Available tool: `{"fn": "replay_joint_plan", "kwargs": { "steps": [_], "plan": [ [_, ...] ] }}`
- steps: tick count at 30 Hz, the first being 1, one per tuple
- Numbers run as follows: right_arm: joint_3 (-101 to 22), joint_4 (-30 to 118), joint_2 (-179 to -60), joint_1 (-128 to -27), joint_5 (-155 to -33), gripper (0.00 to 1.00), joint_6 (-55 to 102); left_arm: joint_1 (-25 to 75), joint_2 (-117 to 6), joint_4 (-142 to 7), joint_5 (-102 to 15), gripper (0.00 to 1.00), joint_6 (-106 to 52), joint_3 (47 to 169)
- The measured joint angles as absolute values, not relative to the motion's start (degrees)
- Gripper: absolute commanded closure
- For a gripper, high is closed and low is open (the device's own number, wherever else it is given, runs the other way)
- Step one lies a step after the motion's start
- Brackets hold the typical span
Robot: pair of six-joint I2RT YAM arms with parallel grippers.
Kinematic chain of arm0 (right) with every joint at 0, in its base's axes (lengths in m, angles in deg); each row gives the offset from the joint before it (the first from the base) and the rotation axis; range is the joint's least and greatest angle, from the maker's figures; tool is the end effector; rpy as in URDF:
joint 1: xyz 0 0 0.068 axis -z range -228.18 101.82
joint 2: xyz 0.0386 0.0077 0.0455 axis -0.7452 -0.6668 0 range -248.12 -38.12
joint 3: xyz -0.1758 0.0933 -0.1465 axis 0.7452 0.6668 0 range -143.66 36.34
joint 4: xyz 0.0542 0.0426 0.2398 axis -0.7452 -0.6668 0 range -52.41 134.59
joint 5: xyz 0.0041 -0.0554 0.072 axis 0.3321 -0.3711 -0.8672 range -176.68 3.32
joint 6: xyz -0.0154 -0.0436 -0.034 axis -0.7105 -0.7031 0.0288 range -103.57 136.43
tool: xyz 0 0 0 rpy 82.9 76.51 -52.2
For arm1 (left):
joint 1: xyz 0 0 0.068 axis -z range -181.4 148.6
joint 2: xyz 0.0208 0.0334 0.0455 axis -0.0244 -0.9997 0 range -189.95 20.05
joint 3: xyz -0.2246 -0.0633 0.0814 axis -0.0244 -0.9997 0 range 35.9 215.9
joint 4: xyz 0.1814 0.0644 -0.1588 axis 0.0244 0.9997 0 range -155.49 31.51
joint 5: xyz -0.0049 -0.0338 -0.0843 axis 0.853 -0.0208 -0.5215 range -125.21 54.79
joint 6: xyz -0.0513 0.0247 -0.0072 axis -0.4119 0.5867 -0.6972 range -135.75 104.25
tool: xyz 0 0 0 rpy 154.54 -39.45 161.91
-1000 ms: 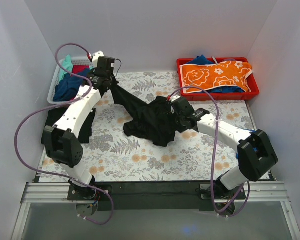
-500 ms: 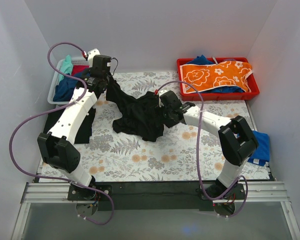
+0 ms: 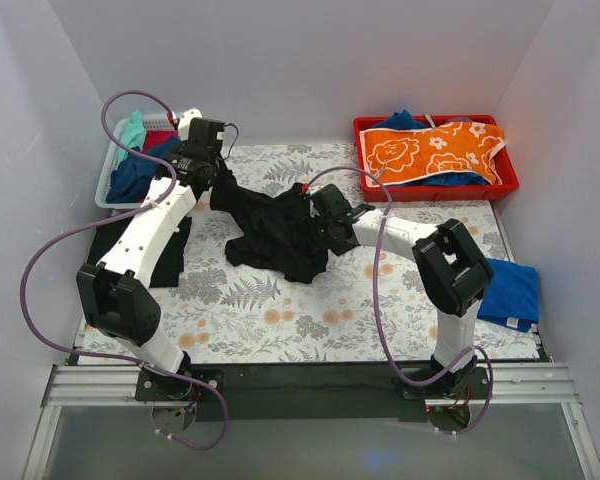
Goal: Fold and stack the t-shirts
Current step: Flatten the tshirt out
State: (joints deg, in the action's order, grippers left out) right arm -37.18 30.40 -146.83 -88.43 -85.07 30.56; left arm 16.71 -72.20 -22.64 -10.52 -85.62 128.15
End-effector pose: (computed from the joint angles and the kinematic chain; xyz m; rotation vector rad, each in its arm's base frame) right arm 0.3023 0.2544 0.1665 -0.5460 2.4101 0.3871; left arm 0.3312 -0.0904 0.3352 -1.1740 1.9280 -0.3273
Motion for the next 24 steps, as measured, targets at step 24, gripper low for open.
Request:
{"fn": "replay_joint_plan", "kwargs": {
  "steps": [24],
  "plan": [
    [-58.33,13.35,-117.89,-84.67,-48.27,0.99,20.22,15.27,-59.55,-25.65,4.67,1.00,-76.39,148.93]
  ]
}}
